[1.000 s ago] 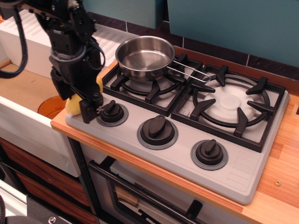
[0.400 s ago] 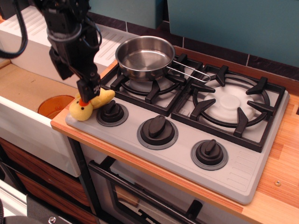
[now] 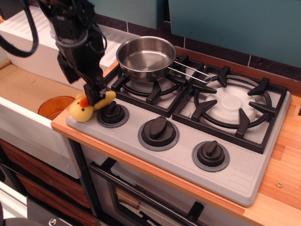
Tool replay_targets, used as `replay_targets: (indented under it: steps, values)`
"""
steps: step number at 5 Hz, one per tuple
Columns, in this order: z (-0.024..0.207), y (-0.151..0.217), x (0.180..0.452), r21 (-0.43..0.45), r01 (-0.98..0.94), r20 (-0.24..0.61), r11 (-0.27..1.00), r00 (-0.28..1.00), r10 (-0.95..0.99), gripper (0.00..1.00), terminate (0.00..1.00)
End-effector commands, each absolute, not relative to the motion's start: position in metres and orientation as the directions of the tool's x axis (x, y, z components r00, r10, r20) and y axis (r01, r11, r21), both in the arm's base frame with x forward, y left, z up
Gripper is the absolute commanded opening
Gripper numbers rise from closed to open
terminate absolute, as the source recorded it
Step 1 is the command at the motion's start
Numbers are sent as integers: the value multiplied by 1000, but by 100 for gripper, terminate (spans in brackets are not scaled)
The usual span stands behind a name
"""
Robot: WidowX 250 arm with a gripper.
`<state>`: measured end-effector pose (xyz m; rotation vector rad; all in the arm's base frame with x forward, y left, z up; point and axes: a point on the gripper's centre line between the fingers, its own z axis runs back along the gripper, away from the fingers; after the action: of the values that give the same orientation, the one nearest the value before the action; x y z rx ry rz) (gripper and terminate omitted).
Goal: Put stuffedduck in pan
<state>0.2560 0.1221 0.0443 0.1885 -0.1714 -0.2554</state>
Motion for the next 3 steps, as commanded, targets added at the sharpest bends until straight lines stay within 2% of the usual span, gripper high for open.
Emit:
replay_targets:
  steps: [1, 2, 3]
  values:
    - [22, 112, 241, 207, 180, 150, 962, 966, -213, 100, 0]
    - [9, 102, 236, 189, 169, 147, 967, 969, -198, 100, 0]
    - [3, 97, 235, 201, 158, 132, 967, 973, -187, 0, 0]
